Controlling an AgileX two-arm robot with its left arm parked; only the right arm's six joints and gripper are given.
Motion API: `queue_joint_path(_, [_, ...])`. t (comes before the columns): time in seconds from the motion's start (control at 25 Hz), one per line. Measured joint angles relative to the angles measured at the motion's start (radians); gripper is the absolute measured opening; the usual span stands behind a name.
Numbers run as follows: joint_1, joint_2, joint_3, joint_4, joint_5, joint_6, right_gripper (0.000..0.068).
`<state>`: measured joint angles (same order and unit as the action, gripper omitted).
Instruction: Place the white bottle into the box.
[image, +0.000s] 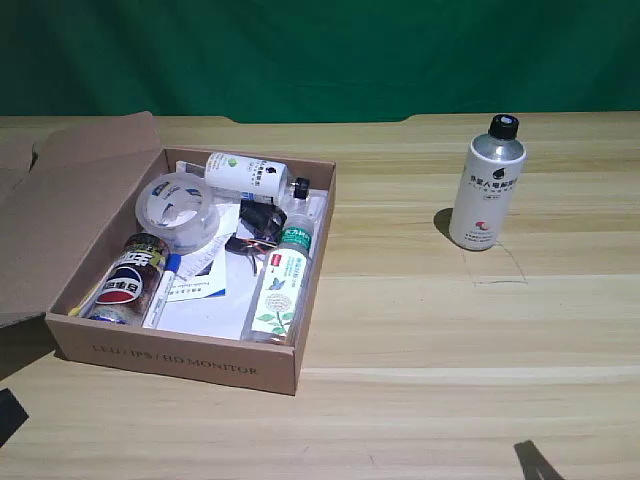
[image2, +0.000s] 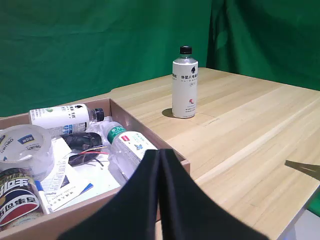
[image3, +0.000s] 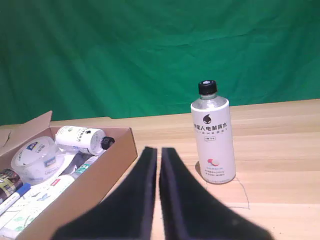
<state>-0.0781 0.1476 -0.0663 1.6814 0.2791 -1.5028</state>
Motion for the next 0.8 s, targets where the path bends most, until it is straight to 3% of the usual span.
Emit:
queue_joint_path(0.52, [0.0, 0.0, -0.007, -0.002, -0.015, 0.0, 0.0024])
queue_joint_path(0.6, [0.0, 0.0, -0.042, -0.038, -0.012, -0.001, 0.0076])
queue_joint_path(0.68, [0.0, 0.016, -0.087, -0.103, 0.004, 0.004, 0.0176])
queue_joint_path(0.76, [0.0, 0.061, -0.124, -0.143, 0.011, 0.031, 0.0302])
queue_joint_path(0.8, [0.0, 0.105, -0.145, -0.156, 0.011, 0.056, 0.0412])
